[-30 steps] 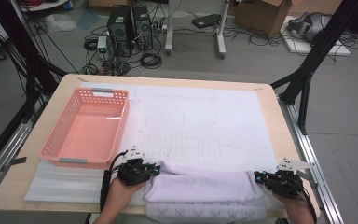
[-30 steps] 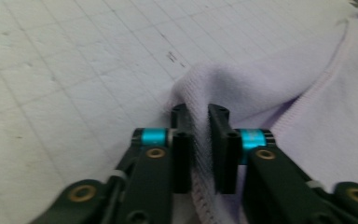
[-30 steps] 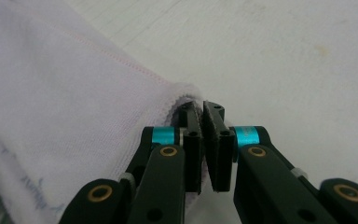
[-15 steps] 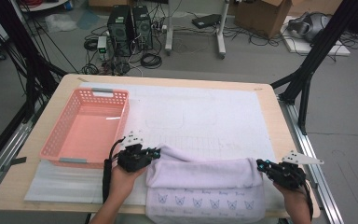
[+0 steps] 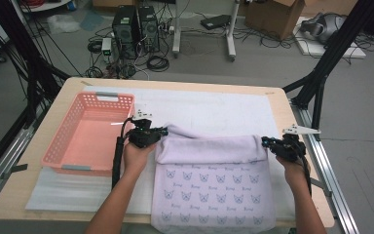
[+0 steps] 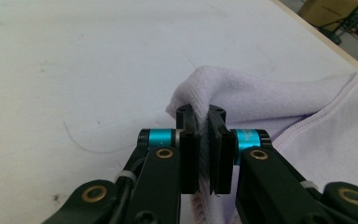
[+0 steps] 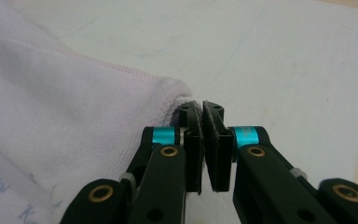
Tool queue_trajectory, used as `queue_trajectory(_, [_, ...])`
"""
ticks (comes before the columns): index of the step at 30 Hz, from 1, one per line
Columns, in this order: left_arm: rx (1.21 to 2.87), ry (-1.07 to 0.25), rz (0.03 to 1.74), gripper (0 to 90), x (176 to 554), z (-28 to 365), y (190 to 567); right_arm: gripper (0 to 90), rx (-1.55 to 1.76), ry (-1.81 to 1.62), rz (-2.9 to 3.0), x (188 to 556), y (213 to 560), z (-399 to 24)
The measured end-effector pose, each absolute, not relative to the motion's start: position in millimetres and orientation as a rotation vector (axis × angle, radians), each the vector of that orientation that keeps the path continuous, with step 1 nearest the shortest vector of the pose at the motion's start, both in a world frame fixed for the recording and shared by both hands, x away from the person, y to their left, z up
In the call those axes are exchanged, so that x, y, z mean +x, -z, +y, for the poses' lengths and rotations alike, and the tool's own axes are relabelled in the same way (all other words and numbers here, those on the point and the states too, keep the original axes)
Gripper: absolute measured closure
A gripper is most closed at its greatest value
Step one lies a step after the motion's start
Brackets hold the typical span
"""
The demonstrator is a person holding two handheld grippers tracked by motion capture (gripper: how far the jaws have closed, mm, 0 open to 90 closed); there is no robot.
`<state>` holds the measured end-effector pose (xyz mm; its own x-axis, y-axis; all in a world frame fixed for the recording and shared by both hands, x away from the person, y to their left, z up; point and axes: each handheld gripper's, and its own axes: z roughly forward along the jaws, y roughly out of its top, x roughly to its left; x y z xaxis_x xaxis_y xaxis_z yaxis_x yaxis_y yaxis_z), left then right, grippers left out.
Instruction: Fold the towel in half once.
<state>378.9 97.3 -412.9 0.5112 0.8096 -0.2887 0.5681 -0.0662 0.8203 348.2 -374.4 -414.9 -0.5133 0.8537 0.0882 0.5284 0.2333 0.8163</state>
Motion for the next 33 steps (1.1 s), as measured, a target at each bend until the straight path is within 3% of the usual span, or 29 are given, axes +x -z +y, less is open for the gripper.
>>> queue_trajectory(15, [1.704, -0.324, 1.207, 83.3, 413.0, 95.7, 425.7, 87.1, 1.353, -1.131, 2.08, 398.3, 419.5, -366.0])
queue_trajectory(16, [1.715, -0.319, 1.206, 81.2, 412.9, 95.1, 427.1, 87.1, 1.359, -1.125, 2.079, 399.4, 419.6, -364.7])
queue_trajectory(18, [1.726, -0.318, 1.208, 65.7, 411.8, 93.4, 427.7, 84.8, 1.38, -1.101, 2.082, 401.1, 422.0, -362.3])
queue_trajectory(20, [1.724, -0.324, 1.203, 54.7, 409.5, 93.4, 426.1, 72.7, 1.426, -1.104, 2.049, 401.0, 423.7, -362.7])
queue_trajectory(26, [1.728, -0.306, 1.173, 51.5, 397.1, 93.7, 429.0, 67.7, 1.444, -1.154, 1.963, 390.9, 409.5, -376.4])
queue_trajectory(33, [1.858, -0.238, 1.138, 49.5, 388.9, 83.0, 432.2, 61.7, 1.419, -1.217, 2.101, 375.4, 409.9, -369.5])
